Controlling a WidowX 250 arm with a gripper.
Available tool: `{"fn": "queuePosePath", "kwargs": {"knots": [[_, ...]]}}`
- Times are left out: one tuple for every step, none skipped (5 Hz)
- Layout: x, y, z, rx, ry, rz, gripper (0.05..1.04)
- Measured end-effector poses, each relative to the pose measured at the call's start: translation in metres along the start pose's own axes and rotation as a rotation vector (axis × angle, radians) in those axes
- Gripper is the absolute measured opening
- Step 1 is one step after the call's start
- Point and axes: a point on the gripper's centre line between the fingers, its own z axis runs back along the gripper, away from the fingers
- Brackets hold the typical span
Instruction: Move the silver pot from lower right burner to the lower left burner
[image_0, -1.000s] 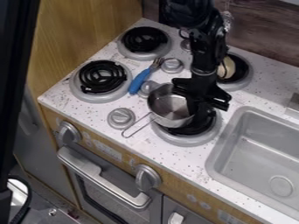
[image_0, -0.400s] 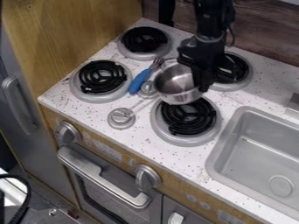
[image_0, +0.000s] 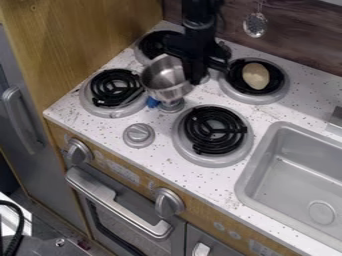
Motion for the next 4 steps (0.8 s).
{"fn": "queuePosePath", "kwargs": {"knots": [[0.006, 0.024, -0.009, 0.023, 0.008, 0.036, 0.061], [0.014, 0.050, -0.021, 0.040, 0.028, 0.067, 0.061], [0.015, 0.075, -0.036, 0.048, 0.052, 0.112, 0.061], [0.010, 0.101, -0.055, 0.051, 0.093, 0.165, 0.061]]}}
